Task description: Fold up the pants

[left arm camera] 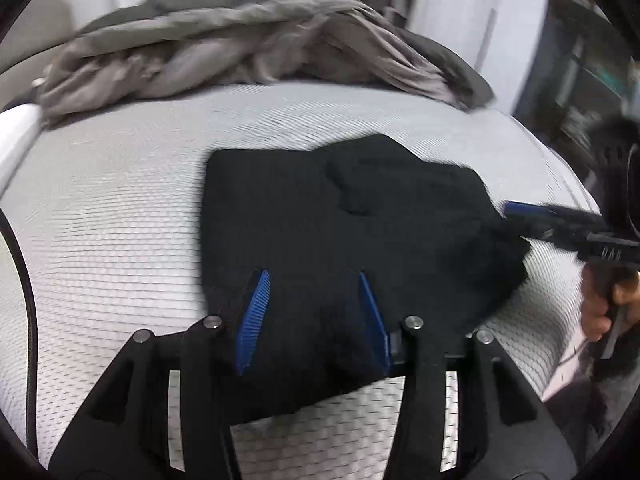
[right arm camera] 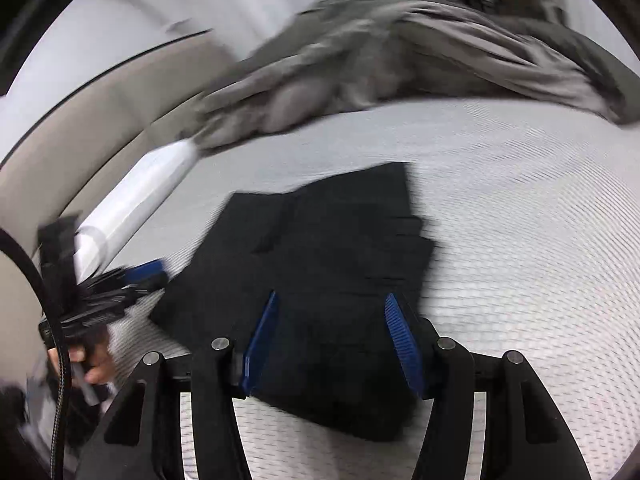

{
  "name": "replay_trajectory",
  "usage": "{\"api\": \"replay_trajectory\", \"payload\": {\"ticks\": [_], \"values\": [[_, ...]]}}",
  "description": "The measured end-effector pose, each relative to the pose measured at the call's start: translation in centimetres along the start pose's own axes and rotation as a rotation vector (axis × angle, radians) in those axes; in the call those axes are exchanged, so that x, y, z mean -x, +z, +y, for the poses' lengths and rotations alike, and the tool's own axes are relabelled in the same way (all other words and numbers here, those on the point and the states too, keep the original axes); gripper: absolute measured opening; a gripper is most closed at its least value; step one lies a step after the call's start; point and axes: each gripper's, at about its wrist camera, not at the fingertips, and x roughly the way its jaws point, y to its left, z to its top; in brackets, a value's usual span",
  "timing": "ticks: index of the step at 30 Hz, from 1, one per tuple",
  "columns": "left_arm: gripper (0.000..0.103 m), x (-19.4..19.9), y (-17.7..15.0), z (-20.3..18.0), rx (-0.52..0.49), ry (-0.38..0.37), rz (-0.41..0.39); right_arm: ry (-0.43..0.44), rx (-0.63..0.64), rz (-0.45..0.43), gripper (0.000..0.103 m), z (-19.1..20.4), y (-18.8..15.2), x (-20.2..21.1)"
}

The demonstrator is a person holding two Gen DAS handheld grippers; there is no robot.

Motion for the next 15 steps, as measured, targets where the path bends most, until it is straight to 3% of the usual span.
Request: {"api": "replay_trajectory", "payload": {"ticks": [2, 5, 7, 10, 11, 15], "values": [[0.043, -1.8, -0.4, -0.9, -0.036, -0.017, 0.055, 0.014, 0.064, 0.042, 0.057, 2.8, -0.3, -2.1], [0.043, -3.3, -1.6, -1.5, -0.089, 0.020, 0.102, 0.000, 0.133, 0.143, 0.057, 5.4, -1.5, -6.2], [0.043, -3.1, -1.6, -0.9, -0.098, -0.009, 0.110, -0.053, 0.203, 0.207, 0.049, 5.6, -2.6, -8.0], [0.043, -2.3, -2.2, 0.1, -0.118, 0.013, 0.125, -0.164, 0.270, 0.205, 0.039, 3.6, -3.2, -6.4], [0.044, -2.1, -2.2, 0.2, -0.125, 0.030, 0.130, -0.173, 0.267, 0.203, 0.027, 2.6, -3.3, -5.5], [0.044, -1.1, -1.3, 1.8, -0.089, 0.047, 0.141, -0.106, 0.209, 0.168, 0.027, 0.3, -3.4, -2.9]]}}
